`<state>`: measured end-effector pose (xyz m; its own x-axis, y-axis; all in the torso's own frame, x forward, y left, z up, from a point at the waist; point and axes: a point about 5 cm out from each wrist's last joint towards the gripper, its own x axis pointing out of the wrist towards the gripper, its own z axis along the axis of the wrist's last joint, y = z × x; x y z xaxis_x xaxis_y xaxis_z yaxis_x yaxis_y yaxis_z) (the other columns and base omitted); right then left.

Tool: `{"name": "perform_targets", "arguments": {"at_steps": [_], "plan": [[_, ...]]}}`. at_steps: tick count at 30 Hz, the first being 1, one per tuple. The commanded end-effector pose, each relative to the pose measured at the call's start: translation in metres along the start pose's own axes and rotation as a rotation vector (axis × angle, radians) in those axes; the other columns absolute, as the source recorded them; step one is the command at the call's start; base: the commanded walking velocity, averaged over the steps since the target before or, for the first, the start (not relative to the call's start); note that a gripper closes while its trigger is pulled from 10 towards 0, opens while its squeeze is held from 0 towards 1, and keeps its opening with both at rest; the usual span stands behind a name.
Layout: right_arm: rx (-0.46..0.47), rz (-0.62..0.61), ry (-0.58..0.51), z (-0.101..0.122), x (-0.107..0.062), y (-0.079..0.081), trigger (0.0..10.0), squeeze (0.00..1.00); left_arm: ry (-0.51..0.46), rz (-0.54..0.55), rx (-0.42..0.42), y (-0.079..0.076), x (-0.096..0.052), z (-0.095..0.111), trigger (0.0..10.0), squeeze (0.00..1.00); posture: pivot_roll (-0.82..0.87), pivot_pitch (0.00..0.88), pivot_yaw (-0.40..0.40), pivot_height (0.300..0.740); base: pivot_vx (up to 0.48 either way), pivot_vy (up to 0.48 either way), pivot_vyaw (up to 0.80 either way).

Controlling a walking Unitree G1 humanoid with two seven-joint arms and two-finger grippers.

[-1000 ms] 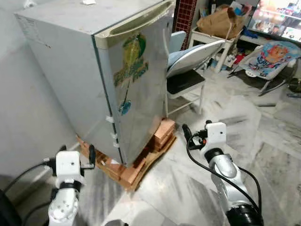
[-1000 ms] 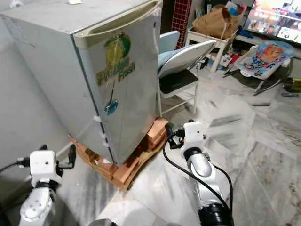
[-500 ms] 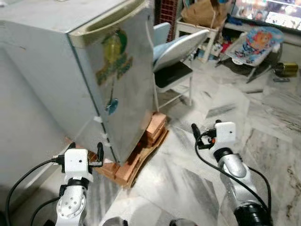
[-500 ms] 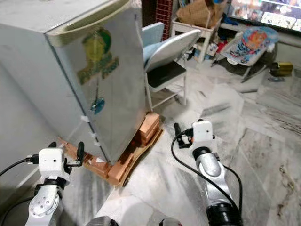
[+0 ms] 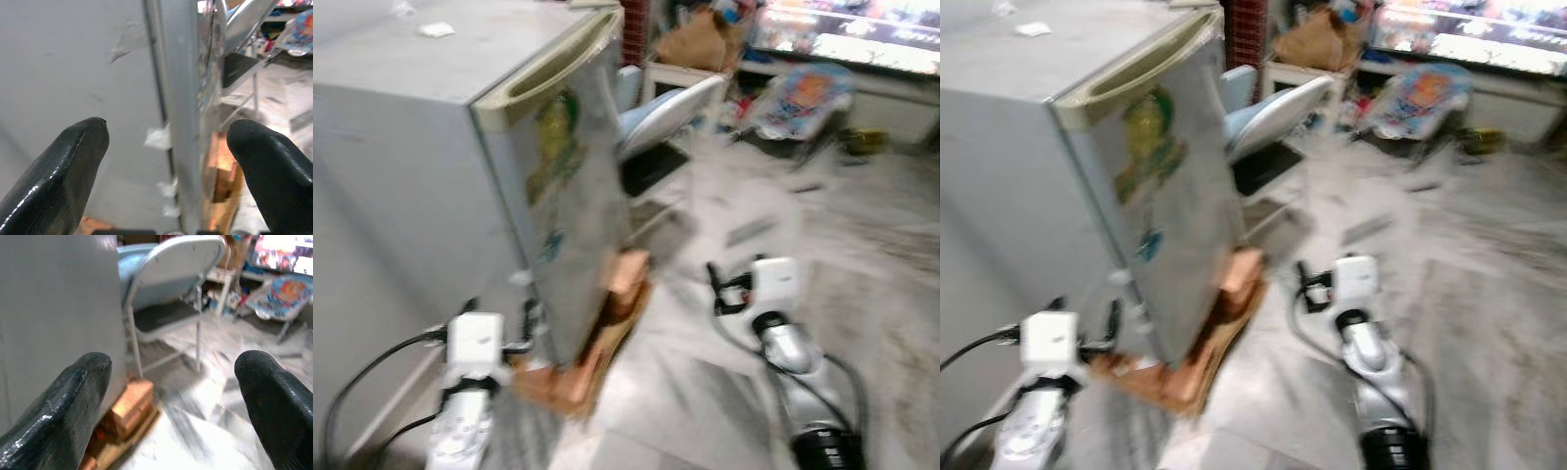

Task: Restocking fridge

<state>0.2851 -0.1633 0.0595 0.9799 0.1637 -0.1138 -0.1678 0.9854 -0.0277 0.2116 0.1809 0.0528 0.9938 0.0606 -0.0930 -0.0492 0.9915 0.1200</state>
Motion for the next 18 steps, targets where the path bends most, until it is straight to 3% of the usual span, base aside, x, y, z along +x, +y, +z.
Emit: {"name": "perform_targets", "arguments": {"at_steps": [1, 6, 18], "plan": [[-0.015, -0.019, -0.013, 0.0051, 0.0018, -0.0087, 10.0, 0.0, -0.01, -0.036, -0.007, -0.0098, 0.0008, 0.0034, 10.0, 0.0, -0.01, 0.046, 0.01, 0.74, 0.382, 0.0, -0.8], [-0.014, -0.024, -0.016, 0.0066, 0.0028, -0.01, 10.0, 0.0, -0.013, -0.026, -0.015, -0.01, 0.002, 0.0042, 10.0, 0.0, -0.01, 0.05, 0.007, 0.74, 0.0, 0.0, -0.72], [-0.02, -0.018, -0.02, 0.0067, 0.0023, -0.0102, 10.0, 0.0, -0.009, 0.008, -0.022, -0.006, 0.0007, 0.0034, 10.0, 0.0, -0.01, 0.052, 0.003, 0.74, 0.0, 0.0, 0.0]]}}
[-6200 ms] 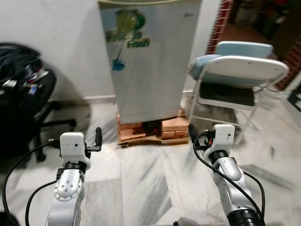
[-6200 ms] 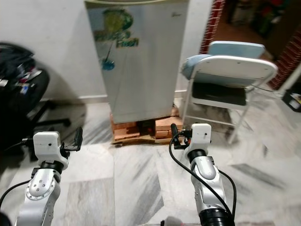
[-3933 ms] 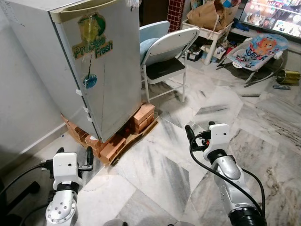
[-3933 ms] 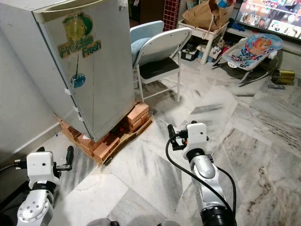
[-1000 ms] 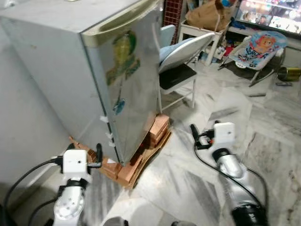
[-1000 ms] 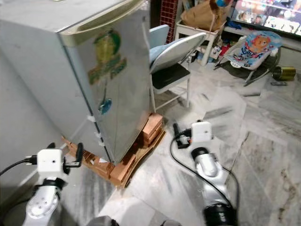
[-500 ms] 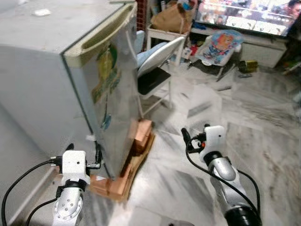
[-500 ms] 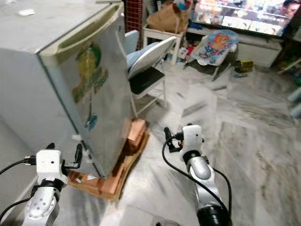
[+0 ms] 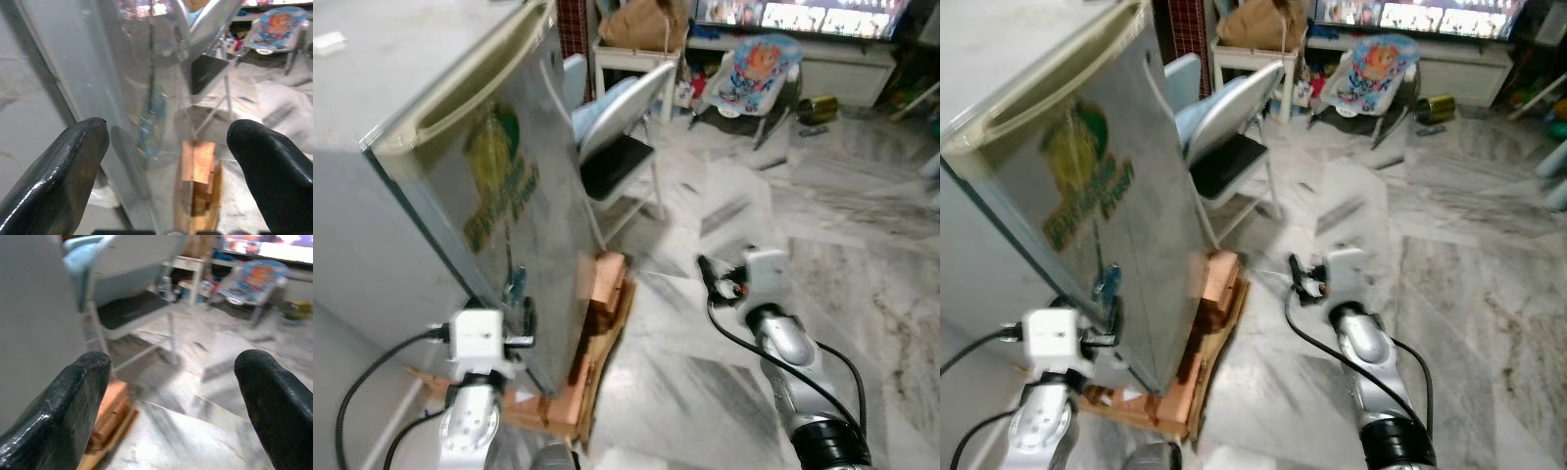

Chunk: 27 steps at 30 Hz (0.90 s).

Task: Restocking fridge

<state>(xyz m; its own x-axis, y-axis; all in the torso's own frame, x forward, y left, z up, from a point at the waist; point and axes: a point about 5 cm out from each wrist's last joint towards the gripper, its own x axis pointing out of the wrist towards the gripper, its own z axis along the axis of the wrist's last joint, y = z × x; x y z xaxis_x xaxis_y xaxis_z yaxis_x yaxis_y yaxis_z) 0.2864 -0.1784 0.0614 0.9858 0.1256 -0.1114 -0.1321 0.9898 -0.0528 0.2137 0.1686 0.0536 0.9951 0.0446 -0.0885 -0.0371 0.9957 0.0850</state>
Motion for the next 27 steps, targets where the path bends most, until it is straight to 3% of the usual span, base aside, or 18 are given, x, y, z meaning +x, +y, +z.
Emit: {"name": "perform_targets", "arguments": {"at_steps": [1, 27], "plan": [[0.002, 0.02, -0.019, 0.005, 0.004, 0.005, 10.0, 0.0, -0.003, 0.023, 0.012, 0.006, -0.001, 0.001, 10.0, 0.0, -0.01, 0.052, 0.003, 0.74, 0.0, 0.0, 0.0], [0.027, 0.013, -0.029, 0.004, 0.009, 0.016, 10.0, 0.0, -0.009, 0.011, 0.062, 0.012, 0.007, 0.007, 10.0, 0.0, 0.0, 0.036, 0.037, 0.74, 0.0, 0.0, 0.0]]}}
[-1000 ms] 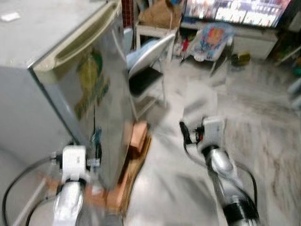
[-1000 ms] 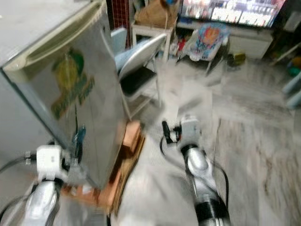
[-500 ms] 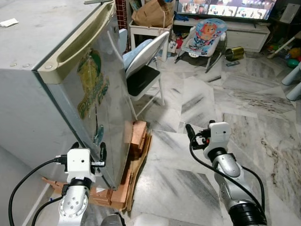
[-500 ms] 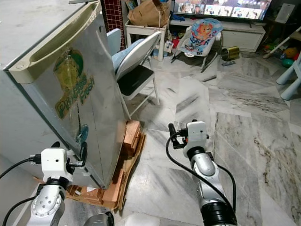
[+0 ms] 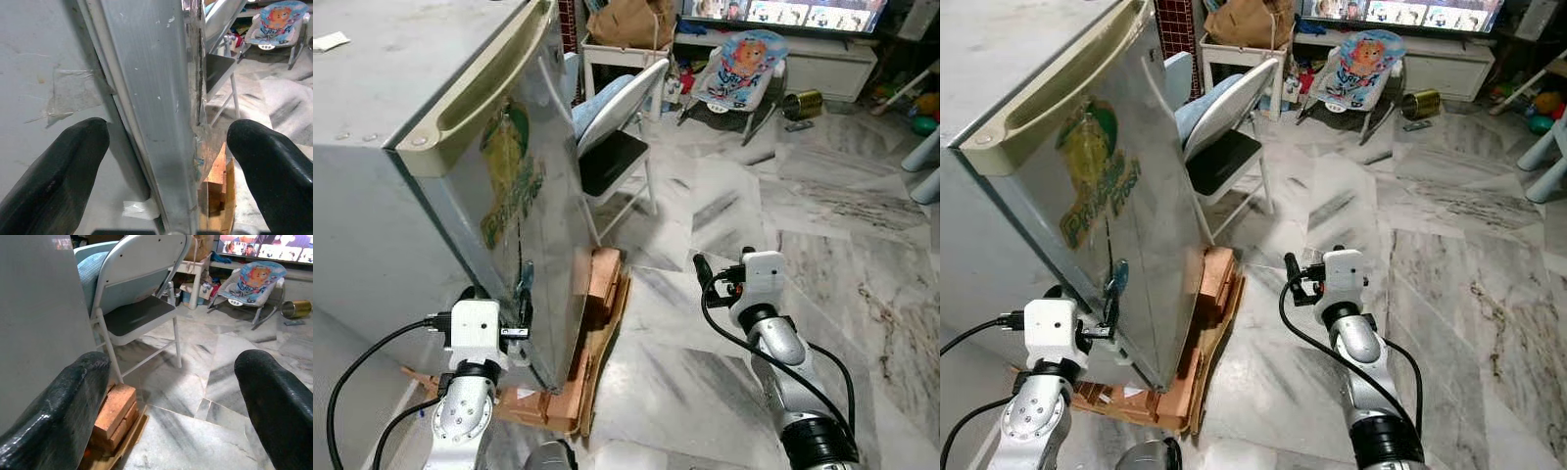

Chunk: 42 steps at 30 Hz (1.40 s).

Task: Restocking fridge

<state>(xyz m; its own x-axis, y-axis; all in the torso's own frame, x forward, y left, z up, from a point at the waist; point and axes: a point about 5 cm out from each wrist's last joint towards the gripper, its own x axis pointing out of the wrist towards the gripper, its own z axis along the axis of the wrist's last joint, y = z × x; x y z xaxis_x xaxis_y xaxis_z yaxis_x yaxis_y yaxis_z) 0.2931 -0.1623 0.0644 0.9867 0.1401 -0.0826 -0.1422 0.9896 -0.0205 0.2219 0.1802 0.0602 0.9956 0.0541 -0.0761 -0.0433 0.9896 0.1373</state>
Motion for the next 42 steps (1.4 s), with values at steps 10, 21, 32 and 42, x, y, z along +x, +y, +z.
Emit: {"name": "perform_targets", "arguments": {"at_steps": [10, 21, 32, 42], "plan": [[-0.009, -0.003, -0.001, -0.0001, 0.001, -0.0004, 10.0, 0.0, -0.001, -0.015, 0.0, -0.0027, -0.0006, 0.0017, 10.0, 0.0, 0.0, 0.036, 0.037, 0.74, 0.0, -0.214, 0.0], [-0.013, -0.008, -0.002, -0.0007, 0.0001, -0.0012, 10.0, 0.0, -0.001, -0.03, -0.001, -0.0031, 0.0005, 0.0015, 10.0, 0.0, -0.01, 0.038, 0.042, 0.74, 0.0, -0.423, 0.0], [-0.013, -0.008, -0.002, -0.0012, 0.0006, 0.0003, 10.0, 0.0, 0.003, -0.033, 0.008, -0.0015, 0.0002, 0.0011, 10.0, 0.0, 0.0, 0.04, 0.048, 0.74, 0.0, -0.48, 0.0], [-0.009, -0.013, 0.0, -0.0024, -0.0002, 0.0011, 10.0, 0.0, 0.004, -0.018, 0.011, -0.0002, -0.0004, 0.0008, 10.0, 0.0, 0.0, 0.045, 0.053, 0.74, 0.0, -0.144, 0.0]]}}
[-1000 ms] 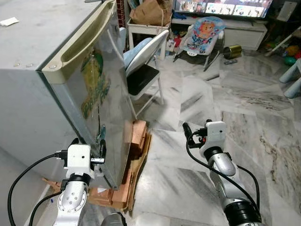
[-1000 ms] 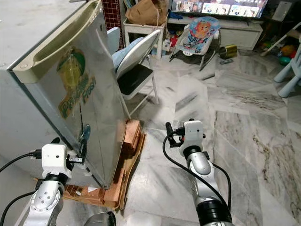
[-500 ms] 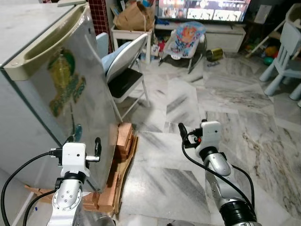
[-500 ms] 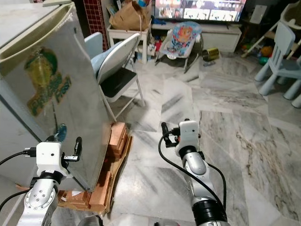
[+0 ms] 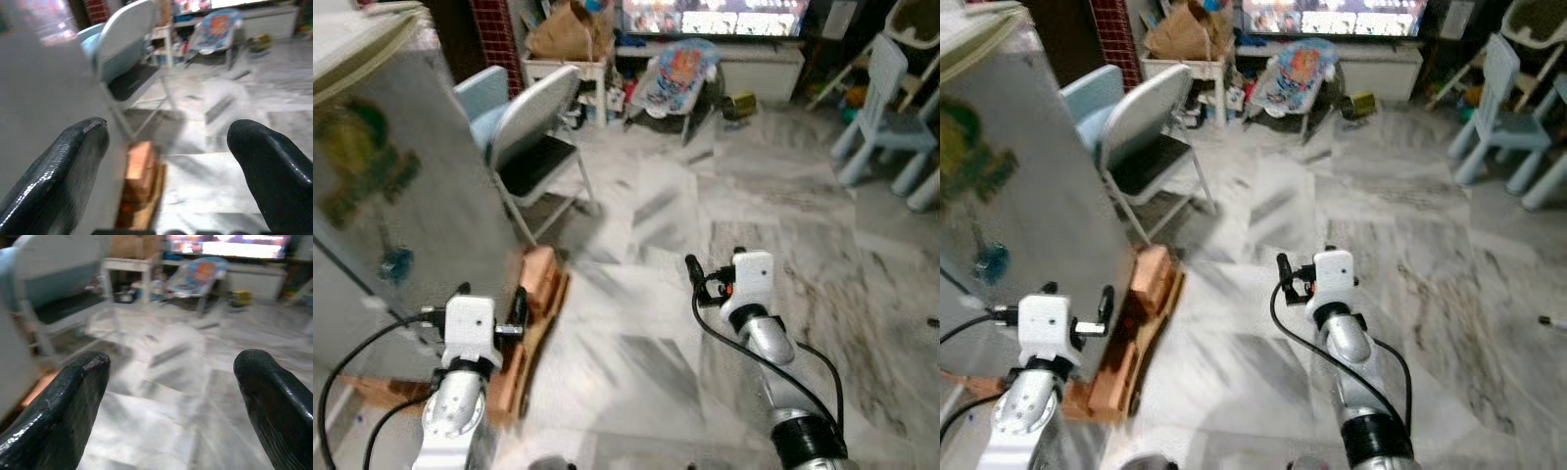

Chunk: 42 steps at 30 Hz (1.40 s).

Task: Restocking fridge

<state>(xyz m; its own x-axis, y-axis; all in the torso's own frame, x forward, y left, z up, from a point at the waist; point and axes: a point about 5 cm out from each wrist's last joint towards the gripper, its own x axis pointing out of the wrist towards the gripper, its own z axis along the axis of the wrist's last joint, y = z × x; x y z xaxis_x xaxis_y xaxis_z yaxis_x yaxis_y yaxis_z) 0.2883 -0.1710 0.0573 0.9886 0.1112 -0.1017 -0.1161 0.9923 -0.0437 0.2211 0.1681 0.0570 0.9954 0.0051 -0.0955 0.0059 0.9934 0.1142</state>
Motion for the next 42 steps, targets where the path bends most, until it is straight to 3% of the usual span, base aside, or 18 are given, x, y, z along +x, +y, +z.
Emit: {"name": "perform_targets", "arguments": {"at_steps": [1, 25, 42], "plan": [[0.012, 0.016, -0.02, 0.0055, 0.0047, 0.009, 10.0, 0.0, -0.008, 0.034, 0.036, 0.0124, 0.0001, 0.0028, 10.0, 0.0, 0.0, 0.045, 0.054, 0.74, 0.0, 0.0, 0.0], [0.004, 0.001, -0.012, 0.0037, 0.0034, 0.0069, 10.0, 0.0, 0.001, 0.045, 0.034, 0.0141, 0.0005, 0.0013, 10.0, 0.0, -0.01, 0.045, 0.056, 0.74, 0.0, 0.0, 0.0], [0.007, -0.009, -0.013, 0.0029, 0.0022, 0.0071, 10.0, 0.0, -0.016, 0.004, 0.038, 0.0117, 0.001, 0.0037, 10.0, 0.0, -0.01, 0.047, 0.066, 0.74, 0.383, 0.0, 0.0]]}}
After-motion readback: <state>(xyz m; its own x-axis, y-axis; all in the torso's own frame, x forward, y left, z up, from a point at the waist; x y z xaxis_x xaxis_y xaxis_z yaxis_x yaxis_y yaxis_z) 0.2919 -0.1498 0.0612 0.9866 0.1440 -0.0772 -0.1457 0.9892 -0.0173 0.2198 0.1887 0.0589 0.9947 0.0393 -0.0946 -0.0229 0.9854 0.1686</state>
